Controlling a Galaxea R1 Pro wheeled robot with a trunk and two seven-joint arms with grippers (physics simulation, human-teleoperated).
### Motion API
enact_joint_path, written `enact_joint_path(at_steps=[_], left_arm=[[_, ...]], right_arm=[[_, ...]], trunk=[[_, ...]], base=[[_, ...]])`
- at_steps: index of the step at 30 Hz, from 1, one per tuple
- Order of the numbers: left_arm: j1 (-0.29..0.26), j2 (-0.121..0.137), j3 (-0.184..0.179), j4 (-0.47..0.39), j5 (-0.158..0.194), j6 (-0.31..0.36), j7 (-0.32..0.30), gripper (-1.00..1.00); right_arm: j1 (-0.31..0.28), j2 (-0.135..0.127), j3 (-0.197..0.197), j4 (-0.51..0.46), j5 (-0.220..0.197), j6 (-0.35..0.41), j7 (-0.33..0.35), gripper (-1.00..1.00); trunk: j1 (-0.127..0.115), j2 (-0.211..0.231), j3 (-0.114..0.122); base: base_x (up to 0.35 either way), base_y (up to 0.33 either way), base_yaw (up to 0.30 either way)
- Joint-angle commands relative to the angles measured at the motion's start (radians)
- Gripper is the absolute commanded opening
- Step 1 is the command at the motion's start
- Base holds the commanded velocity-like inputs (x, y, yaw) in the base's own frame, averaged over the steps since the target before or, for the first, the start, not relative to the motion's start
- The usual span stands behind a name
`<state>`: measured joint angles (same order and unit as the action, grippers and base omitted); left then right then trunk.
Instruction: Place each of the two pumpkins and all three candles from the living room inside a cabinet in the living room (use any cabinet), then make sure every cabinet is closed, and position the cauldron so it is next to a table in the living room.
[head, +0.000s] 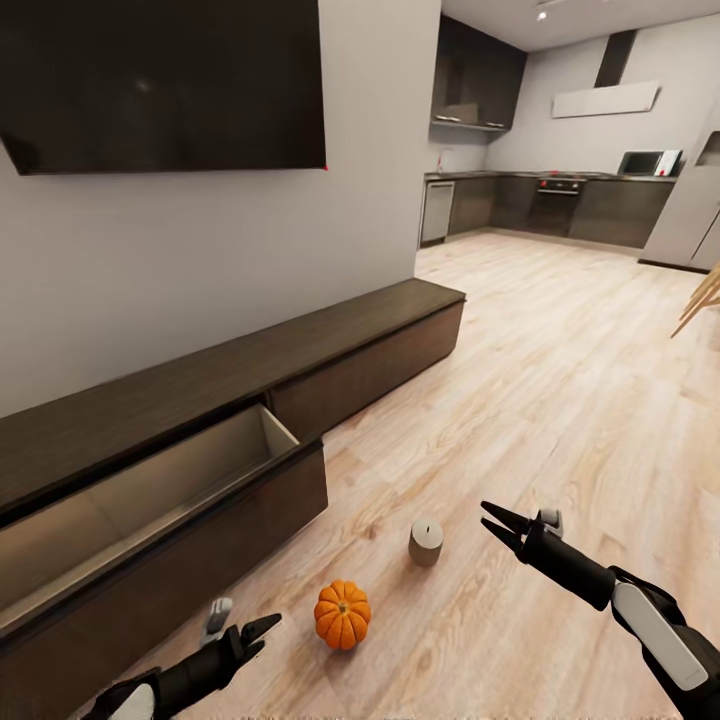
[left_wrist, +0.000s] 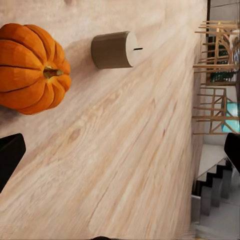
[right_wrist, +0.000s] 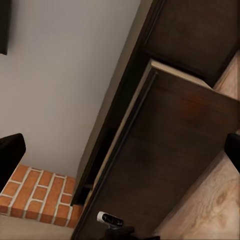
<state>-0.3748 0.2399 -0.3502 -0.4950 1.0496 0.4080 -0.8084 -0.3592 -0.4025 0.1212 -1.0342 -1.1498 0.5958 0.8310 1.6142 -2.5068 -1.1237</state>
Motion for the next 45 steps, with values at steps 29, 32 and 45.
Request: enact_joint_path(at_steps=[29,32,45], left_arm=[[-0.093,-0.017,0.064,-0.005,0.013,0.063,-0.007,1.00],[-0.092,-0.034,0.062,-0.005,0.011,0.062,-0.008,1.00],[-0.092,-0.035,0.062,-0.005,0.013,0.063,-0.012,1.00]], right_arm=[[-0.001,-0.002,0.000,0.002,-0.011,0.007,0.000,1.00],[0.000,-0.002,0.000,0.002,-0.011,0.007,-0.001,1.00],[0.000,-0.002,0.000,0.003,-0.012,-0.016,-0.003,1.00]], trunk=[[0.013,-0.007,-0.113],[0.014,-0.008,-0.125],[0.020,-0.011,-0.175]], base=[[0.000,0.000,0.000],[0.000,0.000,0.000],[0.000,0.000,-0.006]])
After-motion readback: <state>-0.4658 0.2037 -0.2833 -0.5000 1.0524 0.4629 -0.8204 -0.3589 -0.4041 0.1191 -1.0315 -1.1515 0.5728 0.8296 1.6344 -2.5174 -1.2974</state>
